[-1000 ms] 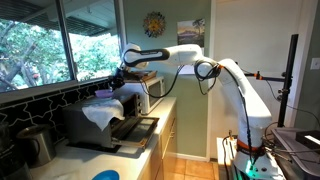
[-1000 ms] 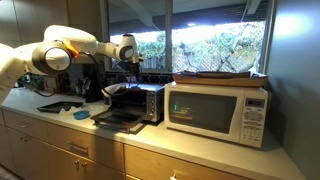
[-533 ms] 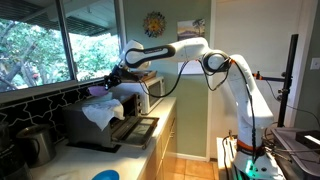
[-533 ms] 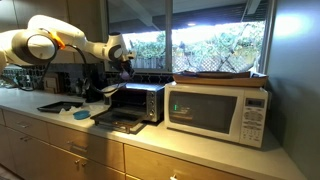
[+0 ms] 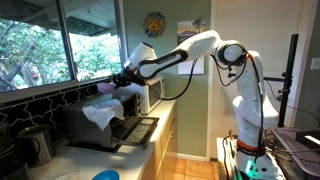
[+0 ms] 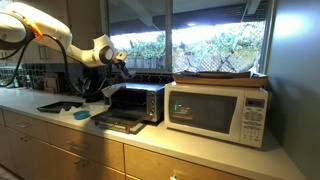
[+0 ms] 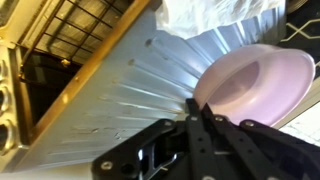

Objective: Put the purple bowl in the oven

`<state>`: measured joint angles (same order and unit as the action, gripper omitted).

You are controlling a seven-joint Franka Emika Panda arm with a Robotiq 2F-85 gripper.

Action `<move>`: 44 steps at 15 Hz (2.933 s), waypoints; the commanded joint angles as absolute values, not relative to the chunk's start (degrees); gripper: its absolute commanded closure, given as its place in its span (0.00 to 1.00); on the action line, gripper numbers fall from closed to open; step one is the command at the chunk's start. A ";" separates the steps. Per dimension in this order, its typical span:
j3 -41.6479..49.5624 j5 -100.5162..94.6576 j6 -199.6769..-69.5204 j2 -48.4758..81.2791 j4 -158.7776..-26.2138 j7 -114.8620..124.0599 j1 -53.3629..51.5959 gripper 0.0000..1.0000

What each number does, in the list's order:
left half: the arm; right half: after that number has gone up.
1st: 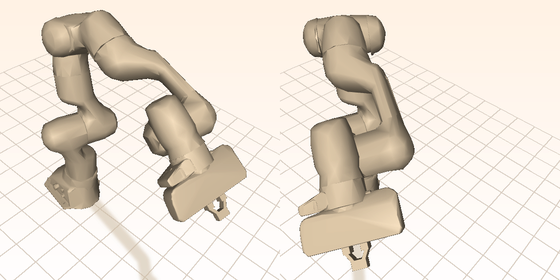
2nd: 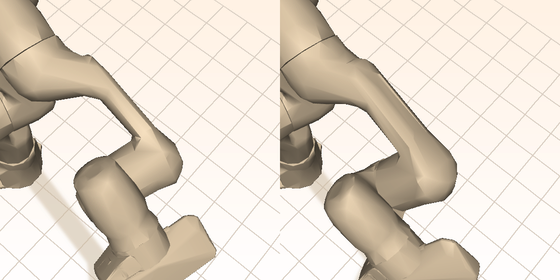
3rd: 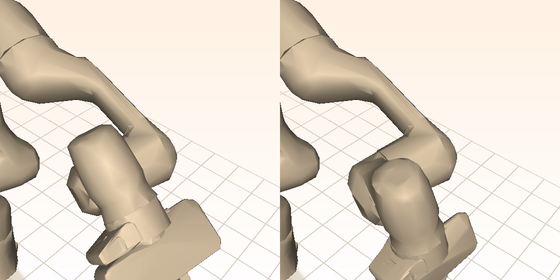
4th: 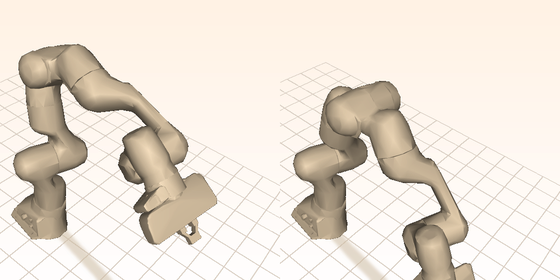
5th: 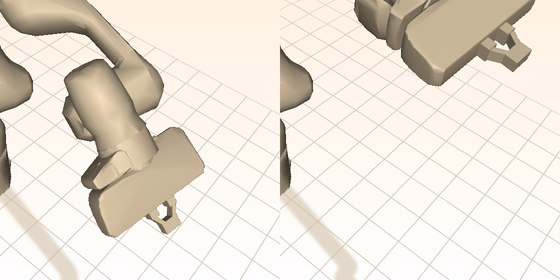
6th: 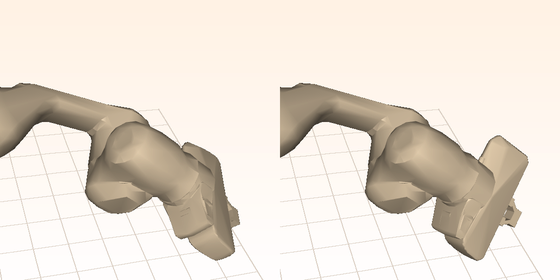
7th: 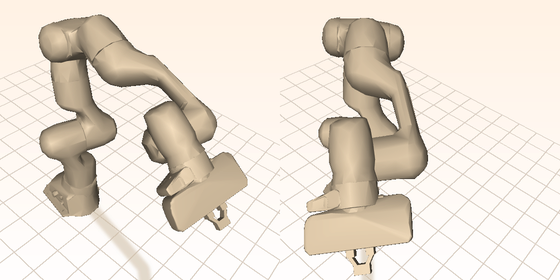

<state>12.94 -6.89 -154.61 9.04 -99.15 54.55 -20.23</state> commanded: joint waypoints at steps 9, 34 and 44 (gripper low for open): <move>20.27 -17.94 -153.63 -3.06 -114.18 69.46 -26.37 0.99; -4.63 -18.25 -146.81 -7.02 -128.34 90.80 4.07 0.99; -4.85 -23.64 -139.94 0.55 -118.00 94.39 1.78 0.99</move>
